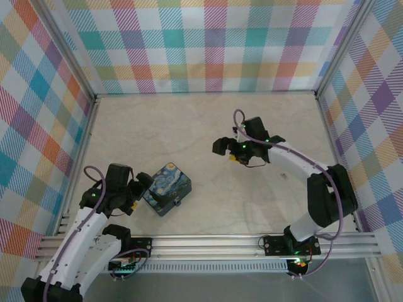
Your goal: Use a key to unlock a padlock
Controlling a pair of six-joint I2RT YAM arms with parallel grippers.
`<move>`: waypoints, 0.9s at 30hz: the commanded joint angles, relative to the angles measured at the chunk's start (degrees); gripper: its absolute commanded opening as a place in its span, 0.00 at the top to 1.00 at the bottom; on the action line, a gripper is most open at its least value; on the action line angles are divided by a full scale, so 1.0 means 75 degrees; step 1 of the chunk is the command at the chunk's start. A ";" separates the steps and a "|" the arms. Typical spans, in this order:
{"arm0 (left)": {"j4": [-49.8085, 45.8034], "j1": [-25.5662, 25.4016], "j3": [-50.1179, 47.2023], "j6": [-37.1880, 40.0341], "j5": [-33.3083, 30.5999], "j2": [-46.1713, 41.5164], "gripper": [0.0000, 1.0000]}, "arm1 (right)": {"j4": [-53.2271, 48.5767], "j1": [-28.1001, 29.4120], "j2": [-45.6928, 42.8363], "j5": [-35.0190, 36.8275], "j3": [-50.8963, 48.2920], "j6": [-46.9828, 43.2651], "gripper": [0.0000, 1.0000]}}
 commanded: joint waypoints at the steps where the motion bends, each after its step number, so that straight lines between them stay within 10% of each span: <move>1: 0.1225 -0.0580 -0.0229 -0.0844 -0.0248 0.0060 0.00 | 0.0204 0.0308 0.0203 -0.0150 0.0329 0.0216 0.00; 13: 0.3448 -0.1278 -0.0159 -0.1000 -0.0579 0.1948 0.00 | 0.0296 0.0861 0.0982 -0.0409 0.0716 0.0375 0.09; 27: 0.4755 -0.1734 0.1510 -0.0398 -0.0267 0.4707 0.00 | 0.0076 0.0883 0.1465 -0.0781 0.0846 0.0401 0.41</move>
